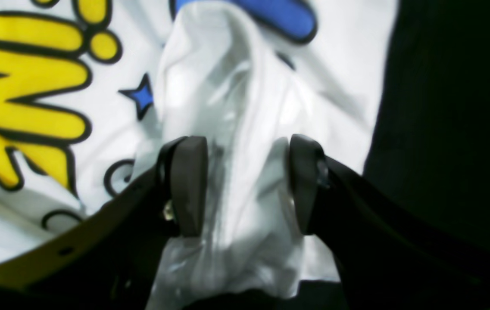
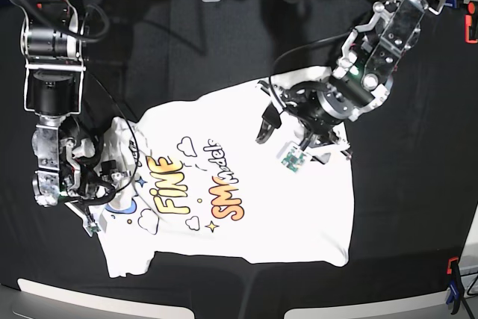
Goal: Layout the t-shirt on the table in an organized manner, then fold the t-shirt properly
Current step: 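Move the left gripper to the shirt collar and the right gripper to the sleeve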
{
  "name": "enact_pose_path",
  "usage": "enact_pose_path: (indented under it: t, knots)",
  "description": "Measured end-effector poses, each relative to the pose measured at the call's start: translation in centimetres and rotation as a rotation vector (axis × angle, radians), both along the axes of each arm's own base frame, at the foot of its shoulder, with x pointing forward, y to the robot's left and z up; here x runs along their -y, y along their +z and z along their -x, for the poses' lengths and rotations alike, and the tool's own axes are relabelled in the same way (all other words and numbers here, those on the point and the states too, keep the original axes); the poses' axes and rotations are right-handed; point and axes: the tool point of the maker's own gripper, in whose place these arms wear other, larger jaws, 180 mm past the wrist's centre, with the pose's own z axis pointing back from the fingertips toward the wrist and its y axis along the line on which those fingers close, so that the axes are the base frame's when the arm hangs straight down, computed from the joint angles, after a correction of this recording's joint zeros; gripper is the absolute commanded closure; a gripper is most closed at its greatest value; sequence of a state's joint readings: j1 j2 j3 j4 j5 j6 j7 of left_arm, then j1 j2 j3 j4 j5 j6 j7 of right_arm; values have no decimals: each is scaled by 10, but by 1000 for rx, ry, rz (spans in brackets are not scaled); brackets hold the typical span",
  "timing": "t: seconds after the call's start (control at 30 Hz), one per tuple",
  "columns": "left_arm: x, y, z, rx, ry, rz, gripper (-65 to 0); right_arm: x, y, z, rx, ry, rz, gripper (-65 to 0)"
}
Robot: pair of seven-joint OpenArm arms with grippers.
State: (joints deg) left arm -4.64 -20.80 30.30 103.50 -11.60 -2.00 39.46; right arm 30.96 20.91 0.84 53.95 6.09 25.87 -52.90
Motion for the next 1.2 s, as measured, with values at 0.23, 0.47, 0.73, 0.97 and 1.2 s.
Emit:
enact_pose_path:
  t: [0.23,0.47,0.73,0.97,1.2]
  knots:
    - [-2,0,-2,13,3,-19,-305,1,11,8,-60,9,48,-281]
    - [-2,1,-2,15,3,-19,-305,-7,49,4,22,74,115,-281]
    - [-2,1,-2,15,3,-18,-305,-8,-5,55,-108,88,114,-281]
    - [-2,1,-2,15,3,-19,-305,-9,-10,61,-120,90,114,-250]
    - [-2,1,-2,15,3,-19,-305,-6,9,55,-61,106,182,-98]
